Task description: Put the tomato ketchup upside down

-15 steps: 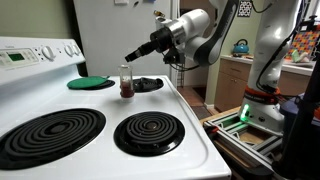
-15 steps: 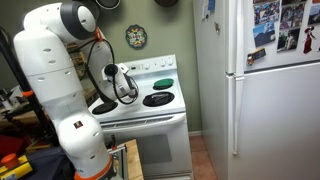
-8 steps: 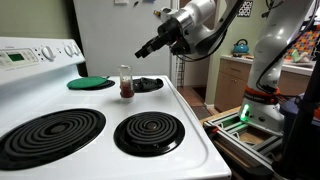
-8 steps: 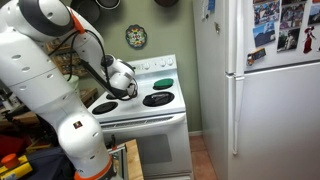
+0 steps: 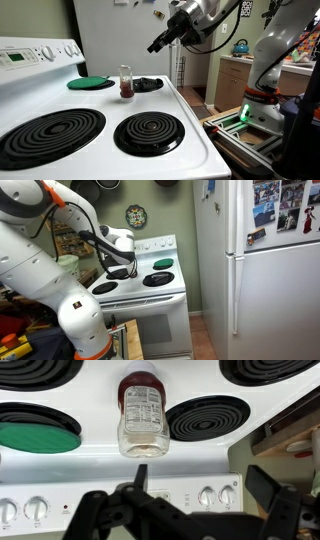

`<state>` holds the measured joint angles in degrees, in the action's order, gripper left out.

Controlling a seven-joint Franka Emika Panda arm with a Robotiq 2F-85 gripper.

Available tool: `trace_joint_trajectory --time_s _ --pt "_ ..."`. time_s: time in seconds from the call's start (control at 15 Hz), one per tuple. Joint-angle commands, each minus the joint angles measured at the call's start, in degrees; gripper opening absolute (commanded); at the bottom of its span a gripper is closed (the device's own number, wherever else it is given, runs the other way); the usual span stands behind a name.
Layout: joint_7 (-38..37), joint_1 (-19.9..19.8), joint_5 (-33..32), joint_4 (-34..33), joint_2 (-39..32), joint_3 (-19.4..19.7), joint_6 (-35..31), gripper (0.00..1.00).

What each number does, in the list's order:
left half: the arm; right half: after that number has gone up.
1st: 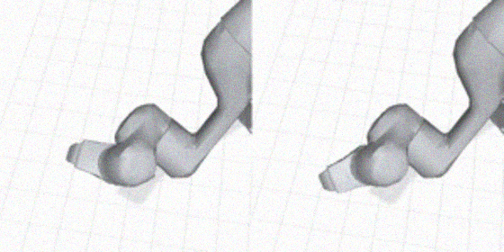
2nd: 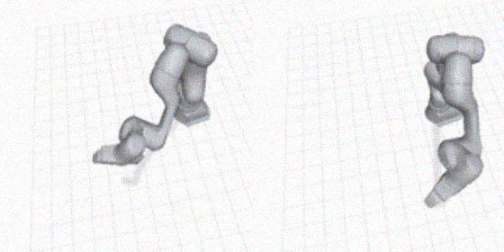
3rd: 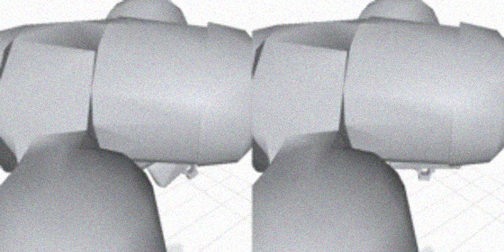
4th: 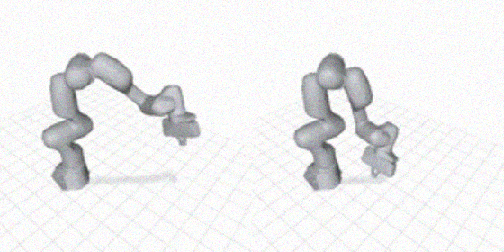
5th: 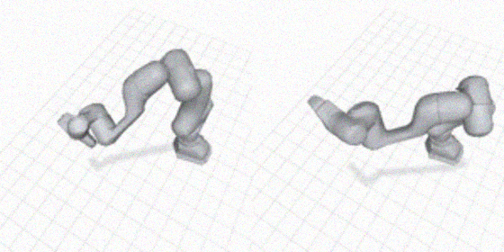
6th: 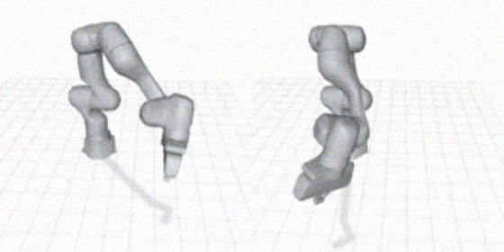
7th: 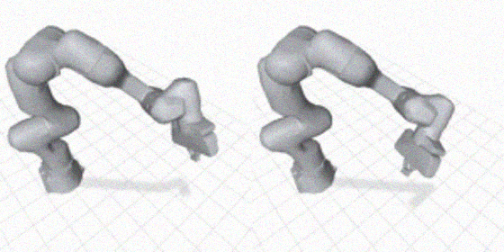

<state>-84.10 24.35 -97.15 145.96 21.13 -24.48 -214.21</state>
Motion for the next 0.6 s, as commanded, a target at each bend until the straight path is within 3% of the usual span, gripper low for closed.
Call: trace_joint_trajectory --time_s 0.0,0.13,0.27,0.53 --pt "-13.0 -2.7 -10.9 -3.9 3.0 -0.8 -3.2 1.0" --pt "-17.4 -3.8 -14.3 -6.2 3.9 -0.9 -5.2 1.0" --pt "-12.7 -3.4 -10.3 -5.3 2.5 -0.7 -4.6 1.0" --pt "-12.8 -3.6 -10.3 -6.0 2.3 -0.7 -4.8 1.0"
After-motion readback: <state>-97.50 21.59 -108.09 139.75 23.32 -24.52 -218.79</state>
